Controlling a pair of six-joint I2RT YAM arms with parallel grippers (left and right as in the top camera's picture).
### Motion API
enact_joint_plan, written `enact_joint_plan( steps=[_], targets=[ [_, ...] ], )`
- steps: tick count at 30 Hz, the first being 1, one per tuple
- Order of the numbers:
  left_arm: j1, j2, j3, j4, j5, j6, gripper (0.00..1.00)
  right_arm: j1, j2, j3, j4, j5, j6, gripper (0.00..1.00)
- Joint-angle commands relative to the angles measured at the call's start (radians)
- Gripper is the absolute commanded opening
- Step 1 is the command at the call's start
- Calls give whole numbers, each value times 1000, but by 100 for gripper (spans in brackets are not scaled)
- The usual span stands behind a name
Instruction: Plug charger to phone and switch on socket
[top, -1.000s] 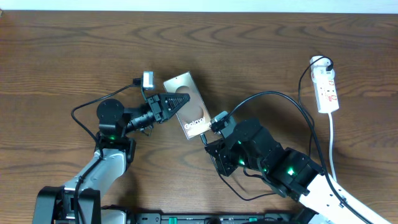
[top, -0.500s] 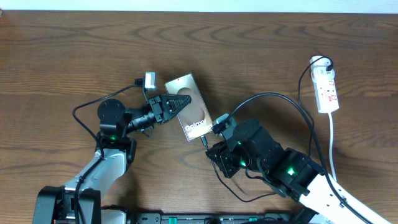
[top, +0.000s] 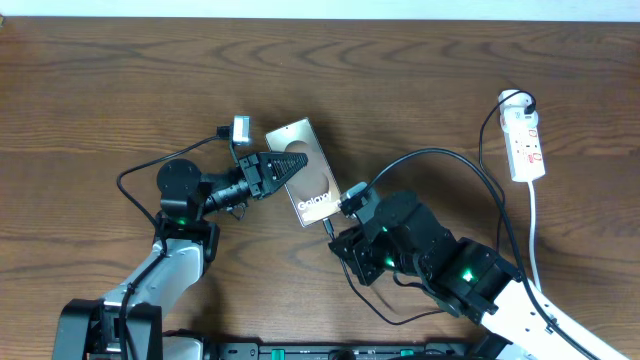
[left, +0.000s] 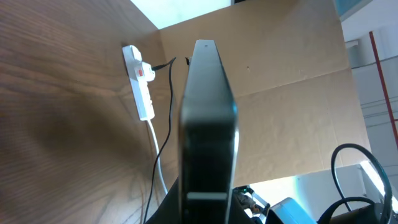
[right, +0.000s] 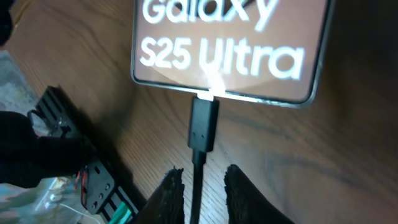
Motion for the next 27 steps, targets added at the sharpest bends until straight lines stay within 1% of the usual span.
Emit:
enact_joint_plan(
  steps=[1,4,8,11,14,19,24,27],
  targets=[
    [-3,-1,27,12,9,7,7,10,24,5,18,-6,-4,15],
    [-3,-1,27,12,9,7,7,10,46,5,25,-6,-4,2],
    [-3,-1,27,12,14,7,7,10,54,5,69,-6,-5,1],
    [-3,-1,27,13,23,7,8,9,51,6,204,11,-5,1],
    [-3,-1,27,13,40,8,8,9,51,6,274,76,-5,1],
    [-3,-1,27,13,59,23,7,9,51,6,285,103,-4,1],
    [-3,-1,26,13,59,31,7,10,51,6,222,82,-5,1],
    [-3,-1,26,13,59,42,7,8,51,6,263,107,-5,1]
  ],
)
